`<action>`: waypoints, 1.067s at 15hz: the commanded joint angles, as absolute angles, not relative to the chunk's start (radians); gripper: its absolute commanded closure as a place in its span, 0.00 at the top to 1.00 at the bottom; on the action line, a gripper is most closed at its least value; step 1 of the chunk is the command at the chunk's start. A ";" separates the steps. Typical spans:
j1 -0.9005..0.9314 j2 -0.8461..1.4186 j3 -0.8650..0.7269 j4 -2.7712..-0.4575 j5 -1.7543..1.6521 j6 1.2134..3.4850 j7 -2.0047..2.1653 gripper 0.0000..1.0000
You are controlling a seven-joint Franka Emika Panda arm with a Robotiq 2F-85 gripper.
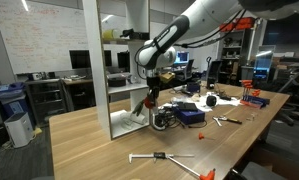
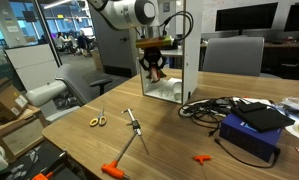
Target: Pick up the toy from the table and put it in the middle compartment of the cabinet.
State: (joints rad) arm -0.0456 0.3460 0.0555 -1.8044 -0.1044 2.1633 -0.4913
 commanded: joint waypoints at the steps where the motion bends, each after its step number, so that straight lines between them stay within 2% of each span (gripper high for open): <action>1: -0.041 0.140 0.047 -1.925 -0.089 2.141 -0.417 0.12; 8: 0.016 0.033 0.073 -1.985 -0.019 2.347 -0.364 0.13; 16: 0.030 0.129 0.077 -2.004 -0.028 2.767 -0.382 0.13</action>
